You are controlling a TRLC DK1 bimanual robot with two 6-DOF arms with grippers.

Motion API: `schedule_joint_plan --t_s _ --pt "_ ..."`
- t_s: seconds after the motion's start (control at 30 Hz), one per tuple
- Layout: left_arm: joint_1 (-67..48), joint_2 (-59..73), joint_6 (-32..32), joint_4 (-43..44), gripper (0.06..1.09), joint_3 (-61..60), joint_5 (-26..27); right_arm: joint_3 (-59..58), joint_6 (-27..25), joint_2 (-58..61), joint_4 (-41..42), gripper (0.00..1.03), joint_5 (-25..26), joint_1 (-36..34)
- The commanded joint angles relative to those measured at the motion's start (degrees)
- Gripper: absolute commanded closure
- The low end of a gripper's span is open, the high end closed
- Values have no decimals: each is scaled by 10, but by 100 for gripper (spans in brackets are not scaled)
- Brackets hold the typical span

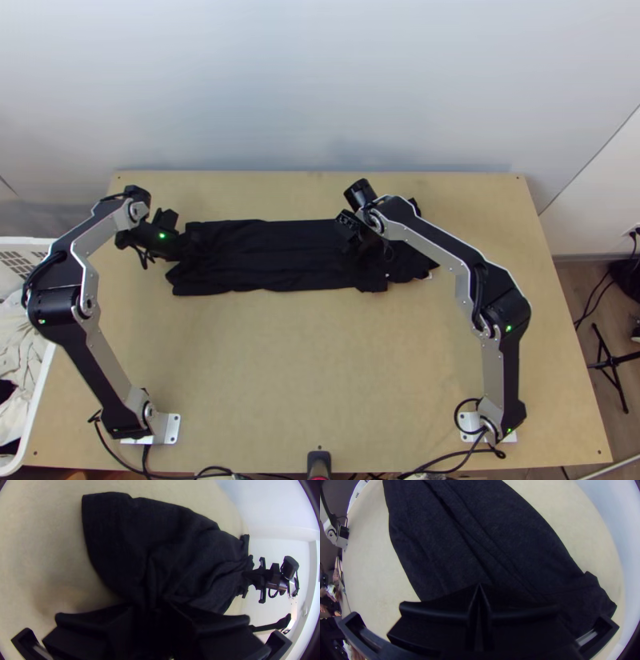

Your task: Fold the t-shirt

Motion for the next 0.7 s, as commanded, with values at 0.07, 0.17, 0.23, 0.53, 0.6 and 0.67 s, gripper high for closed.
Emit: schedule_joint_plan --t_s 0.07,0.17,0.23,0.53,0.6,0.67 --pt "3 9 -8 13 105 2 7 3 2 11 7 100 0 3" --pt "8 -1 1 4 105 2 13 14 5 16 7 100 0 -2" --pt "10 -9 19 -9 105 1 12 25 13 12 4 100 -4 -7" --pt "79 -34 81 -71 105 11 11 51 12 -48 -78 100 -81 -34" --pt "94 -35 92 -83 105 14 10 43 10 -58 -87 100 -81 -50" --pt "106 -38 104 -96 105 16 8 27 10 -70 -87 100 -82 -70"
